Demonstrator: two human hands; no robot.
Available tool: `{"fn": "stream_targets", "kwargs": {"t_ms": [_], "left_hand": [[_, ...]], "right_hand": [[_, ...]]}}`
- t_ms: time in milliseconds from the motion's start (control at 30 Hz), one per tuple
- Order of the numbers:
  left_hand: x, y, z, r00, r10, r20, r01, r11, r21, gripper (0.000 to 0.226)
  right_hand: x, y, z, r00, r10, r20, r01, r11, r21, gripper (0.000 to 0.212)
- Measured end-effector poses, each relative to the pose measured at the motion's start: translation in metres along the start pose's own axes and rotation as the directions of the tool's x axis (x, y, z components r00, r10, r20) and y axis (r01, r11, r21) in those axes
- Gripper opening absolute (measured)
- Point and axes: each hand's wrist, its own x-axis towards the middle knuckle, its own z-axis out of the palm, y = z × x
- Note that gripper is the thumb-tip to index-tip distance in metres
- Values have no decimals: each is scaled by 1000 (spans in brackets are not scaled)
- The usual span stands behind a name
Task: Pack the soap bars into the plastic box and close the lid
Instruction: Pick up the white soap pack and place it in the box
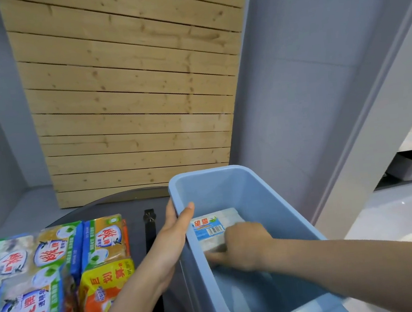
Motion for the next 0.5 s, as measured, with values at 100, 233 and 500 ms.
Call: {"fn": "stream_targets", "kwargs": {"t_ms": [100,233,500], "left_hand": [[1,-2,-1,1000,-7,-12,7,1000,19,37],[4,-4,-2,1000,-9,-27,10,999,36,41],[6,-3,-1,999,-13,-43,15,998,59,26]], "right_hand": [[7,4,-10,860,-459,-225,332,836,-436,57],[41,29,7,743,-658,-124,536,695,-479,86],[58,29,24,848,-530,18,489,767,-416,76]]}}
